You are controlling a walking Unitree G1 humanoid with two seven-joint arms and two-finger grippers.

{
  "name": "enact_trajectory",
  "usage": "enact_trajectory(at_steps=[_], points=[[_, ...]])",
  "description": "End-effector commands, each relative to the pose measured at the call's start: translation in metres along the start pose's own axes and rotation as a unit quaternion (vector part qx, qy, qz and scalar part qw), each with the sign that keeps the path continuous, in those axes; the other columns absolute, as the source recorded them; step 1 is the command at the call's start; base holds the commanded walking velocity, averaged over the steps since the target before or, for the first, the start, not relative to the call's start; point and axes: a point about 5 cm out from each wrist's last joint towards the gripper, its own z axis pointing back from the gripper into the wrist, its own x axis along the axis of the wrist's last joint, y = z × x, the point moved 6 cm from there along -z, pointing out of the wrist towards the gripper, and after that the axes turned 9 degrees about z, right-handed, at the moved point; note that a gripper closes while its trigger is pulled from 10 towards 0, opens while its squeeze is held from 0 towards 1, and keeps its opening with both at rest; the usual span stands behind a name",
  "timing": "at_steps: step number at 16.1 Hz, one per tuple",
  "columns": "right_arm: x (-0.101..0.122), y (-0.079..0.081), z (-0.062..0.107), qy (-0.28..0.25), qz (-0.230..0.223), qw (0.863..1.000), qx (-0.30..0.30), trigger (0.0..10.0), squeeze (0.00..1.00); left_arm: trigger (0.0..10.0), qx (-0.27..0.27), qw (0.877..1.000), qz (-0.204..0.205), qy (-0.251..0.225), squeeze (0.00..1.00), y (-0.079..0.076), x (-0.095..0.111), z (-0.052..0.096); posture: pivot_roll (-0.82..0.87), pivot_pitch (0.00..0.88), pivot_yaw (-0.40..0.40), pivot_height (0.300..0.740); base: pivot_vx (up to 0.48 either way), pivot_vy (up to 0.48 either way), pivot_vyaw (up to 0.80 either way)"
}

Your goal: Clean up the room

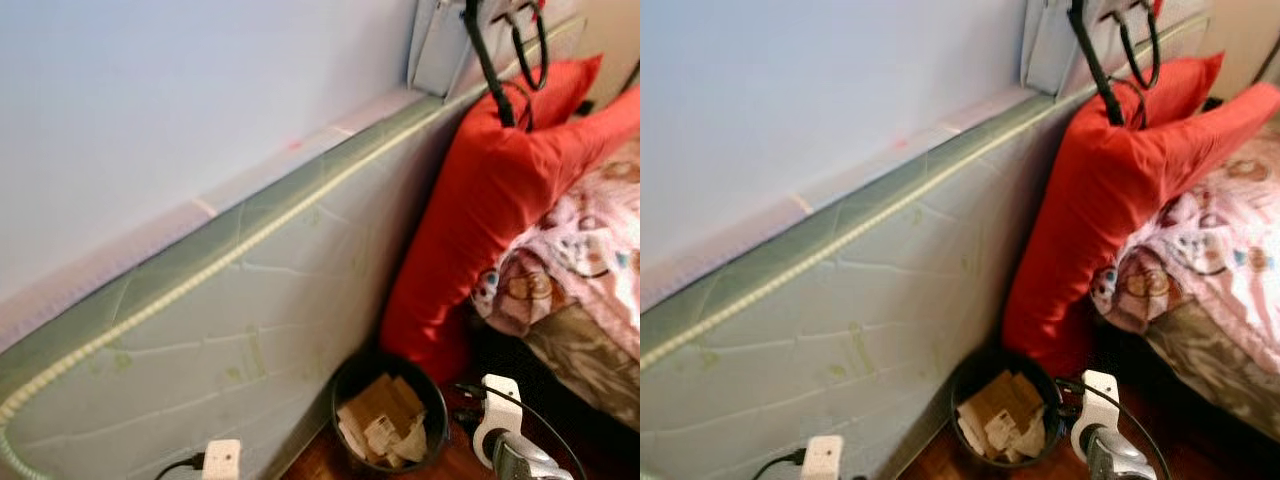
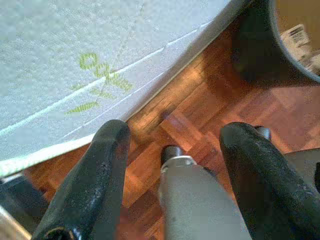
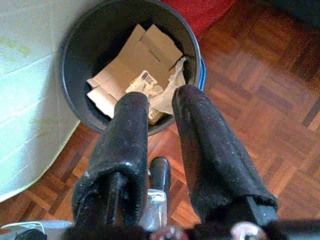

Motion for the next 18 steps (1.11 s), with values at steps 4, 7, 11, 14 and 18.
enact_trajectory(at_steps=[4, 7, 11, 14, 18], points=[[-0.0015, -0.008, 0.0016, 0.002, -0.003, 1.0, -0.011, 10.0, 0.0, 10.0, -0.01, 1.0, 0.001, 0.011, 0.0, -0.0103, -0.0065, 0.0006, -0.07, 0.0, 0.019, 0.74, 0.0, -0.341, 0.0], [-0.0024, -0.0079, 0.0017, 0.002, -0.002, 1.0, -0.013, 10.0, 0.0, 10.0, -0.01, 1.0, 0.001, 0.012, 0.0, -0.0099, -0.0073, 0.0007, -0.07, 0.0, 0.023, 0.74, 0.0, -0.372, 0.0], [-0.0044, -0.0074, 0.0018, 0.002, -0.003, 1.0, -0.013, 10.0, 0.0, 10.0, -0.011, 1.0, -0.001, 0.013, 0.0, -0.0093, -0.0087, 0.0011, -0.07, 0.0, 0.029, 0.74, 0.0, -0.375, 0.0], [-0.0071, -0.0064, 0.0019, 0.003, -0.005, 1.0, -0.012, 10.0, 0.0, 10.0, -0.012, 1.0, -0.004, 0.015, 0.0, -0.0087, -0.0106, 0.0015, -0.08, 0.0, 0.034, 0.74, 0.0, -0.374, 0.0], [-0.0094, -0.0056, 0.002, 0.004, -0.005, 1.0, -0.013, 10.0, 0.0, 10.0, -0.012, 1.0, -0.009, 0.017, 0.0, -0.0074, -0.0122, 0.0019, -0.08, 0.0, 0.039, 0.74, 0.0, -0.374, 0.0]])
